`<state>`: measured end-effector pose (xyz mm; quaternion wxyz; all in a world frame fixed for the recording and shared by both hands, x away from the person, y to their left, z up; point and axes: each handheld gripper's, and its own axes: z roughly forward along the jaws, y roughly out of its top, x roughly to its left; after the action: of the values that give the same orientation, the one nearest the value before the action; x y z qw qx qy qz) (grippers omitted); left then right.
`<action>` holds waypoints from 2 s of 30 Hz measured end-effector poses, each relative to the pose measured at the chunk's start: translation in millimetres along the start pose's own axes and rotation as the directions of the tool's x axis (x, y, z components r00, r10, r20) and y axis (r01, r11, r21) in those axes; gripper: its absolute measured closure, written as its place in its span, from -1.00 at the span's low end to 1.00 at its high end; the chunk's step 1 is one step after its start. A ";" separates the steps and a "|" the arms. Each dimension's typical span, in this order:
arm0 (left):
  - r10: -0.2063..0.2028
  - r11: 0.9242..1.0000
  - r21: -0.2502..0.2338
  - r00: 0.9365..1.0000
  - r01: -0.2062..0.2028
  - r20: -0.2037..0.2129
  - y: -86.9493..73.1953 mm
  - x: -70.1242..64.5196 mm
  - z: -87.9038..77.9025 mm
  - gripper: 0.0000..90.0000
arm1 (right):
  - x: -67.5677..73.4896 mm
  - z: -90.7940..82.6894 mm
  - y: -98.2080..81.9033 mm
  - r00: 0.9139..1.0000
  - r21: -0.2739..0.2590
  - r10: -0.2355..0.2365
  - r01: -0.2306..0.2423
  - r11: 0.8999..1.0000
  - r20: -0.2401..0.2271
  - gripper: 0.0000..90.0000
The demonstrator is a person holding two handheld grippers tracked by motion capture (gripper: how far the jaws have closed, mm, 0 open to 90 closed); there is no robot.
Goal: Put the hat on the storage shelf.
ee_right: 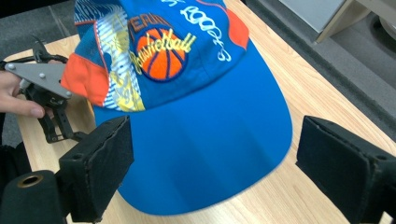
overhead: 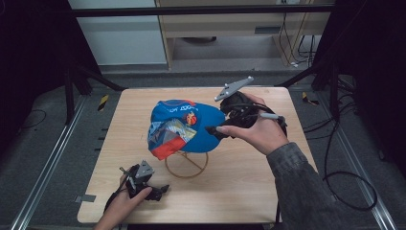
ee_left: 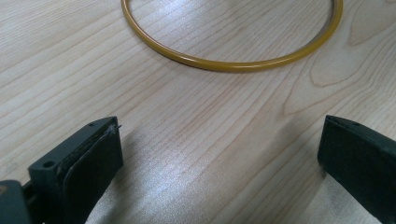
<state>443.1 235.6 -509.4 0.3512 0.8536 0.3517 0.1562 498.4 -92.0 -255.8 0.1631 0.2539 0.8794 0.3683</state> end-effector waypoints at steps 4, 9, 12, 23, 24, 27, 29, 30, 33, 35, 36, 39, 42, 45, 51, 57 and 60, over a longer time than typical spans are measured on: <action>-0.001 1.000 0.000 1.000 0.001 0.000 0.0 0.0 0.0 -1.00 | -2.0 -4.3 -5.5 1.000 -0.003 0.007 -0.007 1.000 0.003 -0.77; -0.001 1.000 -0.002 1.000 0.001 0.000 -0.1 -0.1 0.1 -1.00 | -1.6 -11.3 -12.3 1.000 -0.010 0.006 -0.006 1.000 0.012 -0.78; -0.001 1.000 -0.002 1.000 0.001 0.000 -0.1 -0.1 0.1 -1.00 | -1.3 -15.8 -15.7 1.000 -0.011 0.005 -0.005 1.000 0.021 -0.80; -0.001 1.000 -0.002 1.000 0.001 -0.001 -0.1 -0.1 0.2 -1.00 | -9.3 -24.4 -35.7 0.998 -0.018 0.033 -0.032 0.999 0.052 -0.87; -0.001 1.000 -0.002 1.000 0.001 0.000 -0.1 -0.1 0.2 -1.00 | -10.1 -24.9 -37.9 0.998 -0.021 0.032 -0.030 0.999 0.056 -0.87; -0.001 1.000 -0.003 1.000 0.001 0.000 -0.1 -0.1 0.2 -1.00 | -12.4 -25.6 -44.5 0.997 -0.030 0.043 -0.041 0.999 0.065 -0.87; -0.001 1.000 -0.003 1.000 0.001 -0.001 -0.2 -0.2 0.2 -1.00 | -14.5 -24.8 -50.0 0.996 -0.036 0.055 -0.052 0.998 0.074 -0.87; -0.001 1.000 -0.003 1.000 0.001 -0.001 -0.2 -0.2 0.2 -1.00 | -15.4 -24.2 -53.0 0.995 -0.040 0.064 -0.061 0.997 0.081 -0.87; -0.001 1.000 -0.003 1.000 0.001 -0.001 -0.2 -0.2 0.2 -1.00 | -19.5 -21.9 -64.4 0.991 -0.045 0.085 -0.081 0.996 0.099 -0.86; -0.004 1.000 -0.003 1.000 0.004 -0.001 -0.3 -0.4 0.2 -1.00 | -22.7 -18.7 -74.1 0.988 -0.043 0.102 -0.098 0.994 0.114 -0.83; -0.003 1.000 -0.002 1.000 0.003 0.000 -0.2 -0.3 0.1 -1.00 | -24.4 -16.9 -79.6 0.986 -0.043 0.114 -0.109 0.993 0.121 -0.82; -0.001 1.000 0.000 1.000 0.001 0.000 -0.2 -0.2 0.0 -1.00 | -28.3 -8.3 -98.4 0.979 -0.039 0.149 -0.145 0.989 0.137 -0.80; -0.001 1.000 0.000 1.000 0.001 0.000 -0.2 -0.2 0.0 -1.00 | -29.8 3.3 -118.7 0.971 -0.030 0.187 -0.184 0.982 0.149 -0.79; -0.001 1.000 0.000 1.000 0.001 0.000 -0.2 -0.2 0.0 -1.00 | -29.3 15.2 -138.8 0.963 -0.023 0.216 -0.215 0.976 0.163 -0.76; -0.001 1.000 0.000 1.000 0.001 -0.001 -0.3 -0.4 0.0 -1.00 | -25.7 35.1 -178.4 0.945 -0.021 0.270 -0.271 0.962 0.184 -0.72; -0.001 1.000 0.000 1.000 0.001 -0.001 -0.2 -0.4 0.0 -1.00 | -21.6 52.2 -218.1 0.925 -0.011 0.311 -0.316 0.949 0.219 -0.71; -0.001 1.000 0.000 1.000 0.001 0.000 -0.2 -0.3 0.0 -1.00 | -21.1 57.4 -231.5 0.914 -0.021 0.323 -0.328 0.945 0.244 -0.72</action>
<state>442.8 235.5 -509.6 0.3513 0.8533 0.3522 0.1561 467.3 -210.4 -461.6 0.2041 0.4416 0.8018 0.3471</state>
